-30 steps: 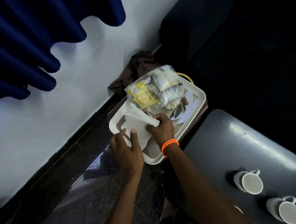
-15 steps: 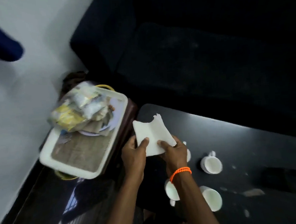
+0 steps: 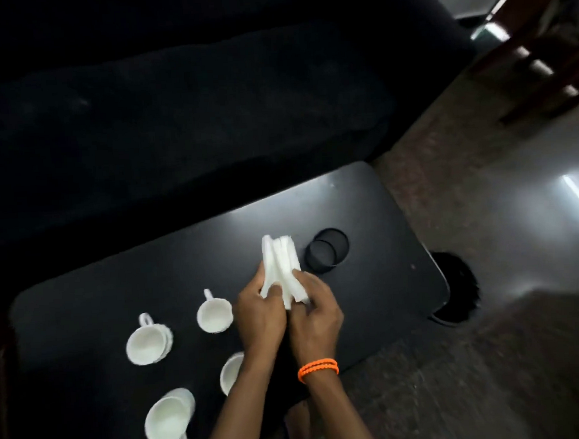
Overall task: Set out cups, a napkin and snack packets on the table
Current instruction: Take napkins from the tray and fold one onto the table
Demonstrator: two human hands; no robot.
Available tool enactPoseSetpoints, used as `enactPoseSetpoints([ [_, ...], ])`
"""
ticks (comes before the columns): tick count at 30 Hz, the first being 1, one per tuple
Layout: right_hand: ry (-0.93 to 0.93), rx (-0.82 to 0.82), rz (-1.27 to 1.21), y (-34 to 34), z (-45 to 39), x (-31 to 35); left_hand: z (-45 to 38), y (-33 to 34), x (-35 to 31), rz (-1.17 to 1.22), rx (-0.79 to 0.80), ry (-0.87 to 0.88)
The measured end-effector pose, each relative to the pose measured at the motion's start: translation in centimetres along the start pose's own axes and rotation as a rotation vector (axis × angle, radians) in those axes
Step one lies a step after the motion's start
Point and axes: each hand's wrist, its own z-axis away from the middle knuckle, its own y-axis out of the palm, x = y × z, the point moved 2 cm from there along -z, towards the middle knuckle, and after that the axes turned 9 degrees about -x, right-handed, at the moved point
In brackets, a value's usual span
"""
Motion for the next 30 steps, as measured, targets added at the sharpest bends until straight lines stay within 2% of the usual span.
enactPoseSetpoints([
  [6, -0.012, -0.224, -0.002, -3.5, -4.0, -0.7, 1.4, 6.8, -2.8, -0.161, 0.144, 0.135],
  [13, 0.117, -0.193, 0.043, -4.2, -7.5, -0.9, -1.1, 9.6, -3.0, -0.454, 0.228, 0.103],
  [16, 0.122, -0.13, 0.117, -3.8, -9.2, -0.5, -2.4, 9.9, -3.6, -0.412, 0.224, 0.032],
  [19, 0.096, -0.088, 0.153, -3.2, -10.6, 0.0, -3.3, 10.1, -4.0, -0.338, 0.15, 0.013],
  [23, 0.063, -0.145, 0.137, -2.6, -11.3, -0.3, -4.3, 9.8, -3.0, -0.192, 0.06, -0.06],
  [27, 0.079, -0.134, 0.123, -1.7, -11.2, -1.2, -5.3, 9.6, -1.7, -0.141, 0.045, -0.022],
  [30, 0.132, -0.218, 0.053, -1.3, -11.1, -2.2, -6.7, 9.5, -1.3, -0.076, 0.016, -0.012],
])
